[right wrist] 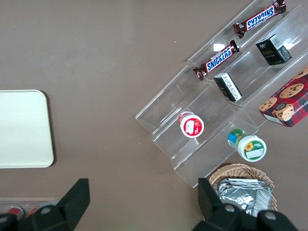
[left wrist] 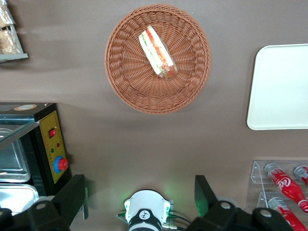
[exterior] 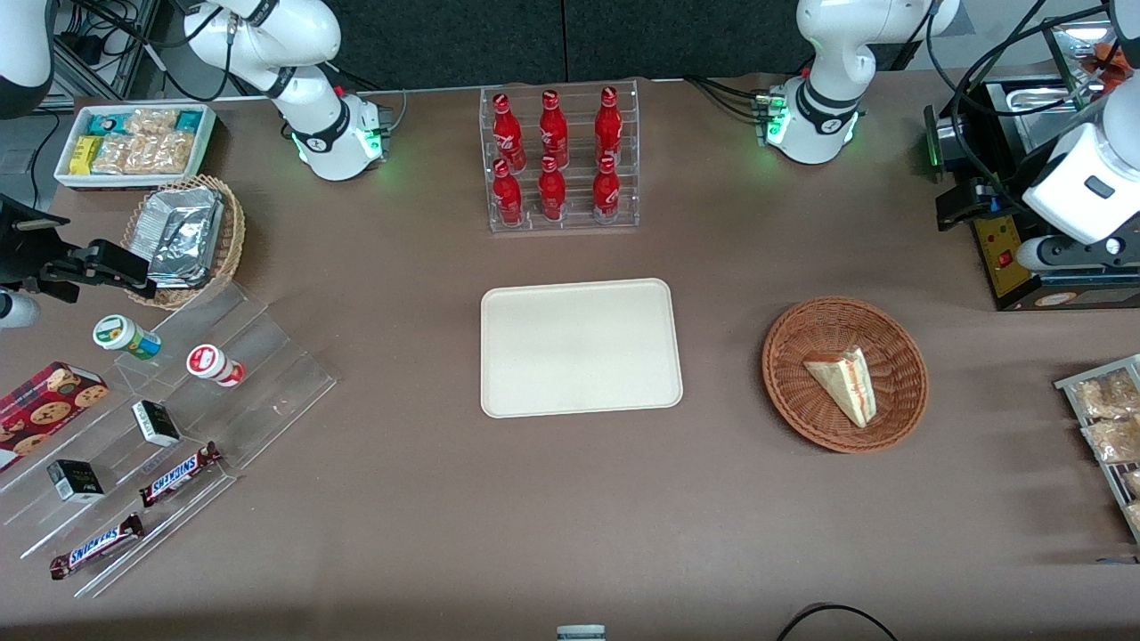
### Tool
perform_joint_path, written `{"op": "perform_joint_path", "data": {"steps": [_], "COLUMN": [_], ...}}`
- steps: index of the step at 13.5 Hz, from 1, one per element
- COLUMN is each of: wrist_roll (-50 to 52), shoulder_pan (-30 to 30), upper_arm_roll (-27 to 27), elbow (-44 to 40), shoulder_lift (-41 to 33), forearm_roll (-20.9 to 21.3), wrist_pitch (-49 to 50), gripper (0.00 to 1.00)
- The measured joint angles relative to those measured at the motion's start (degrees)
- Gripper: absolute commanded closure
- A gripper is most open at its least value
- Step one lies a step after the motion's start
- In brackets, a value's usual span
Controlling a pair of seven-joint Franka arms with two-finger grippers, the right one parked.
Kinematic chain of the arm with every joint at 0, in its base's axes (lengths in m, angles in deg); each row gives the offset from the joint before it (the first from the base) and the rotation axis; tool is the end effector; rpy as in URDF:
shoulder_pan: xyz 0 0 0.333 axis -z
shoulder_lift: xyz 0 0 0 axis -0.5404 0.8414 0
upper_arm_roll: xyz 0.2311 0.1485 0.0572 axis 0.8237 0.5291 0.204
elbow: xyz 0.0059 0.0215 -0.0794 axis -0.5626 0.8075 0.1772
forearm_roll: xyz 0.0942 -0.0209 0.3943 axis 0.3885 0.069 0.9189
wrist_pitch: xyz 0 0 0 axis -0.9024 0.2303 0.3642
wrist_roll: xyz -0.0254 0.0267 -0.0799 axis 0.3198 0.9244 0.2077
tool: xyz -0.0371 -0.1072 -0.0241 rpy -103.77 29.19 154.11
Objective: Place sandwich from basket to tray
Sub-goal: 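Move the left gripper over the wrapped sandwich in the wicker basket, then lower the left gripper and close it on the wrapped sandwich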
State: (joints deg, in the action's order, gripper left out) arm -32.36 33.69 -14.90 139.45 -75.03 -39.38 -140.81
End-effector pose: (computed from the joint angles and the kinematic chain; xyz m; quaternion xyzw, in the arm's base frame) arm 0.5466 -0.0478 0.5891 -0.9940 -0.0056 0.1076 0.0197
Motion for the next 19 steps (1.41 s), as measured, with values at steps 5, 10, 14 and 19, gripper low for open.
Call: {"op": "perform_joint_path", "data": {"steps": [5, 10, 14, 19], "wrist_roll": [-0.28, 2.14, 12.79, 21.96], "shoulder_pan": [0.05, 0.06, 0.16, 0.66], "upper_arm_roll": [0.5, 0.73, 0.77, 0.73], "elbow": [1.12, 13.1, 26.59, 39.34], "shoulder_lift": [0.71, 2.04, 1.77, 1.91], "forearm_roll": [-0.7, -0.66, -0.65, -0.65], "wrist_pitch": [-0.41, -15.28, -34.85, -55.8], "gripper": [0.0, 0.0, 0.0, 0.0]}}
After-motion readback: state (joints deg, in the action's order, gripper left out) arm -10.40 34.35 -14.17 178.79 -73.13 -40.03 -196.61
